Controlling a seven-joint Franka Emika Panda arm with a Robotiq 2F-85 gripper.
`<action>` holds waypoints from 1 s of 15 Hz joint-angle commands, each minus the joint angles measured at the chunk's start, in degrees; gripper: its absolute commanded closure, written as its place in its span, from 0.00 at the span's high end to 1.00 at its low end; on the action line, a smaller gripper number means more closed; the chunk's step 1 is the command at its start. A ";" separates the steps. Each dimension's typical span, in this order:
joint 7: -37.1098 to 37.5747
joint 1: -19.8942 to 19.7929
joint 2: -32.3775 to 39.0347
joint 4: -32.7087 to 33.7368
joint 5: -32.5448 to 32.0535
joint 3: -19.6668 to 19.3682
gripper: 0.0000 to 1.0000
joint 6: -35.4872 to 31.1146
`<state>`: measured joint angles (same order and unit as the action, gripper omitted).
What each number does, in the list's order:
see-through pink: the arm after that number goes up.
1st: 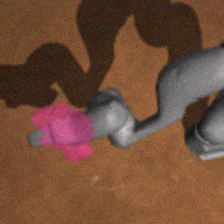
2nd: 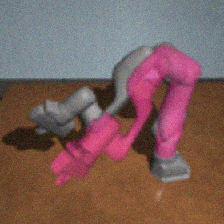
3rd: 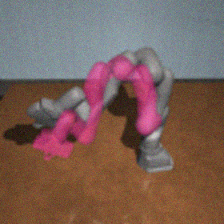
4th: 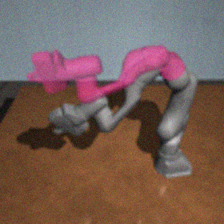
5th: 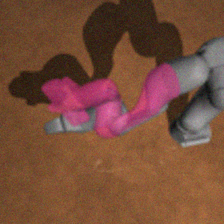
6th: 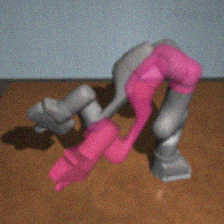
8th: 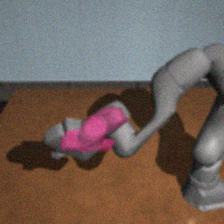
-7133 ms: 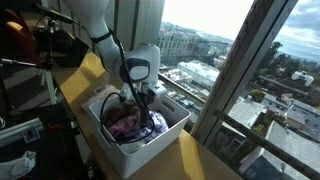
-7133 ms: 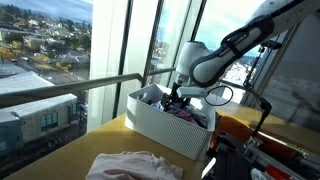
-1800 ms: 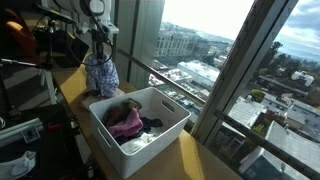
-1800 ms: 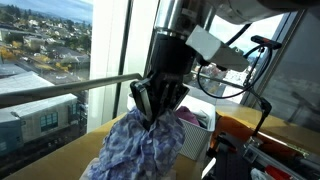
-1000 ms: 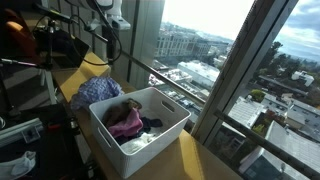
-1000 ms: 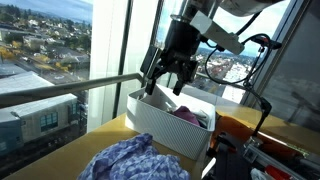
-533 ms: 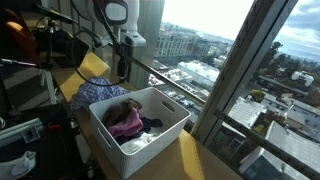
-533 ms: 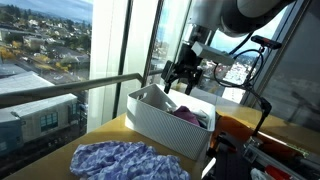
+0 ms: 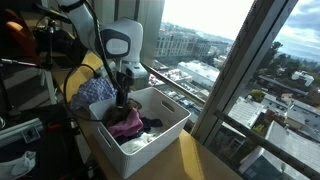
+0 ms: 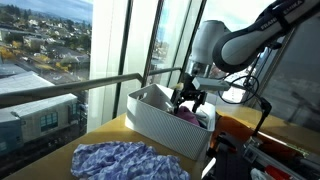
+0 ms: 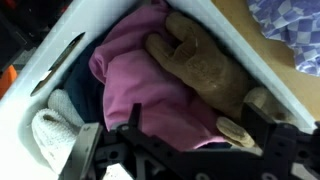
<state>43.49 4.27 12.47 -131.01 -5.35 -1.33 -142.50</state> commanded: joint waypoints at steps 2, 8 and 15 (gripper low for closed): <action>1.31 0.64 5.63 -0.85 -2.92 -3.48 1.00 -6.94; 0.93 2.61 14.34 -0.43 -3.07 -7.89 1.00 -13.70; -1.72 2.98 17.73 -0.13 0.59 -7.59 0.59 -15.75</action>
<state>43.51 6.57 28.60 -131.36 -7.14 -8.75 -157.51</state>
